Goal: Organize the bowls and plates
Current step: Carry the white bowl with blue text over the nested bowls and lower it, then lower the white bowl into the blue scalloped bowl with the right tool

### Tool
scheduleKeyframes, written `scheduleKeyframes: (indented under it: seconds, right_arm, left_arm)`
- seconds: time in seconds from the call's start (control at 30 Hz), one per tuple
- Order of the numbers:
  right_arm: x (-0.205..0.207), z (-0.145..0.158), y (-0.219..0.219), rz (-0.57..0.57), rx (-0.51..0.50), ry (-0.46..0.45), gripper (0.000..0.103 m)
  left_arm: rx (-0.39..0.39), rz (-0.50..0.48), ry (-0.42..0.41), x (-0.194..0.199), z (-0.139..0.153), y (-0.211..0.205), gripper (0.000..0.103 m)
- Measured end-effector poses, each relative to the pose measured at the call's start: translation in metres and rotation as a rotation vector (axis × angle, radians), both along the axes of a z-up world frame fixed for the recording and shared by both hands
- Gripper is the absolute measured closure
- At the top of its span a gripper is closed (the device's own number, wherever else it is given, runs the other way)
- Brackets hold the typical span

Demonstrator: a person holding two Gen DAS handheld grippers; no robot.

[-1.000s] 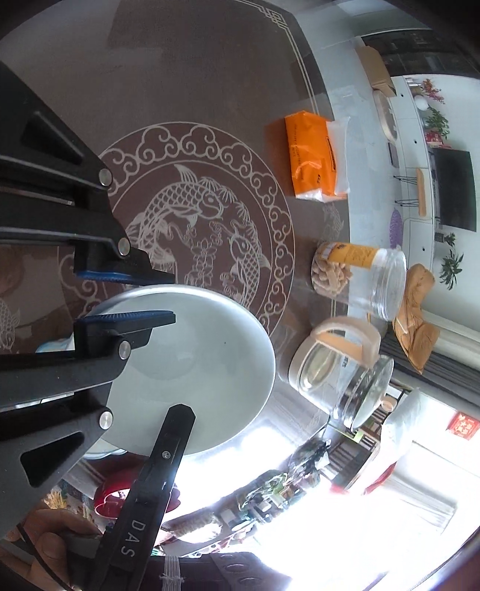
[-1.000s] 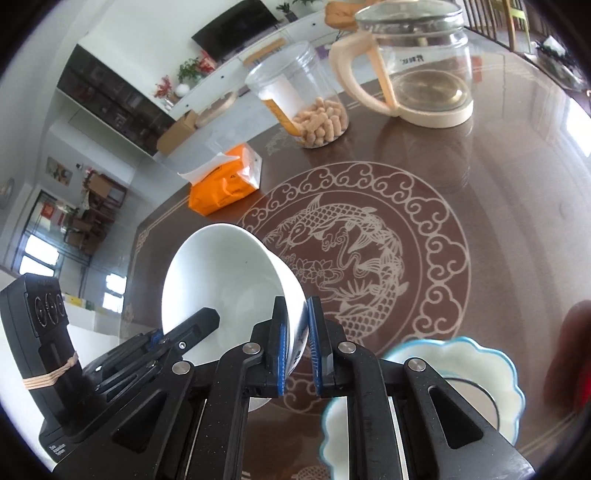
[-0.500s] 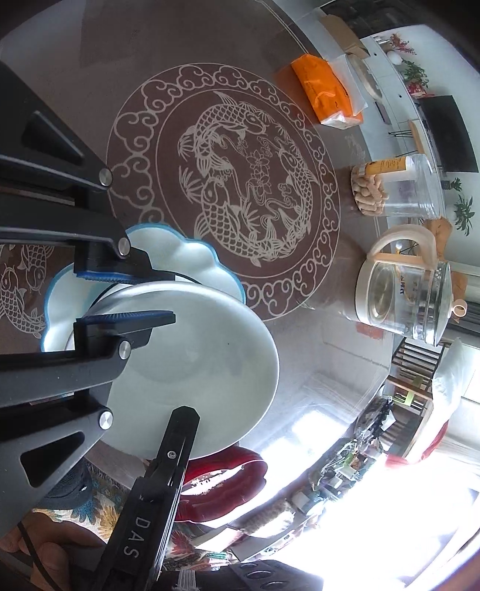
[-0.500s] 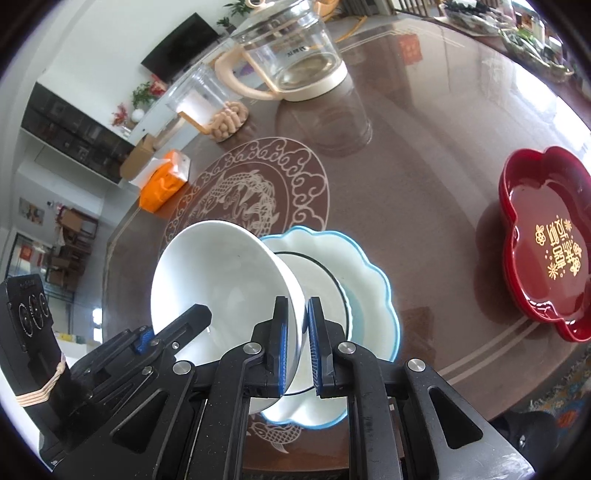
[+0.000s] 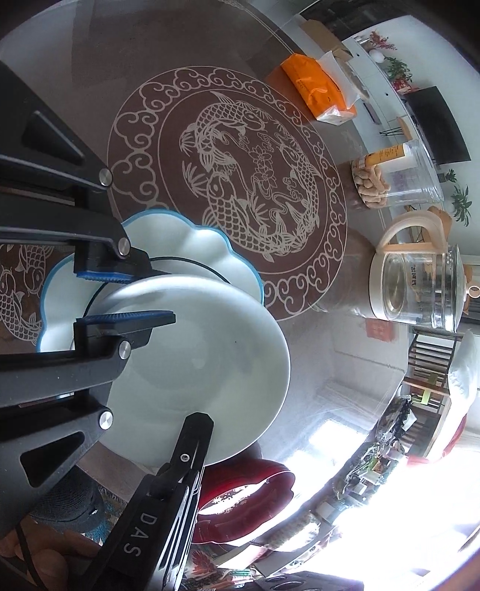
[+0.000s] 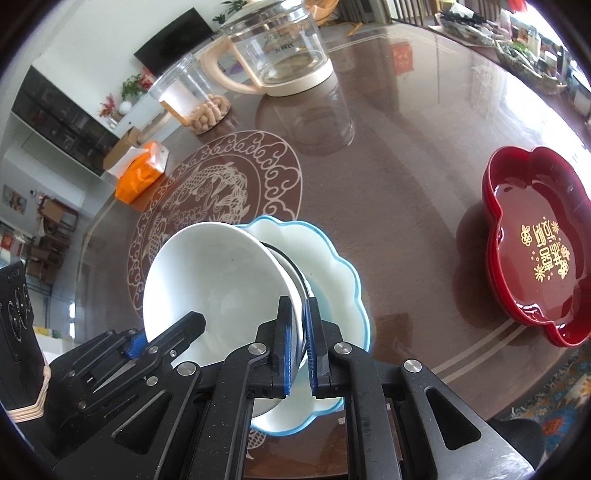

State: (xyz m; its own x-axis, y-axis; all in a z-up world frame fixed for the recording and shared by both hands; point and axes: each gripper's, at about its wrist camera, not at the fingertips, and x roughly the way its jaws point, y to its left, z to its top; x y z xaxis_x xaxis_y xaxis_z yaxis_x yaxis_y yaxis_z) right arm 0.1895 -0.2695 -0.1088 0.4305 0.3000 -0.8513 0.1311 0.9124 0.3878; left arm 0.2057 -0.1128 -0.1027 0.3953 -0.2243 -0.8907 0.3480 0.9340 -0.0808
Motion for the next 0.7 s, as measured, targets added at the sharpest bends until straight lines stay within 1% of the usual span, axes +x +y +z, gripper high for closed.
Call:
scheduleKeyframes:
  seconds: [0.27, 0.37, 0.5, 0.63, 0.7]
  right_arm:
    - [0.001, 0.001, 0.003, 0.005, -0.038, -0.009, 0.094]
    - [0.002, 0.001, 0.004, 0.009, -0.038, -0.014, 0.095]
    - [0.003, -0.001, 0.000, -0.004, 0.001, -0.013, 0.095]
    - [0.004, -0.004, -0.008, -0.028, 0.078, 0.000, 0.095]
    - [0.005, -0.005, -0.012, -0.040, 0.118, 0.006, 0.095]
  left_arm:
    - [0.036, -0.010, 0.000, -0.001, -0.007, -0.002, 0.091]
    - [0.034, -0.011, 0.008, 0.002, -0.008, 0.000, 0.091]
    - [0.036, -0.029, 0.012, 0.005, -0.004, 0.000, 0.091]
    - [0.010, -0.036, 0.027, 0.010, 0.002, 0.003, 0.090]
    - [0.009, -0.043, 0.022, 0.011, 0.005, 0.003, 0.090]
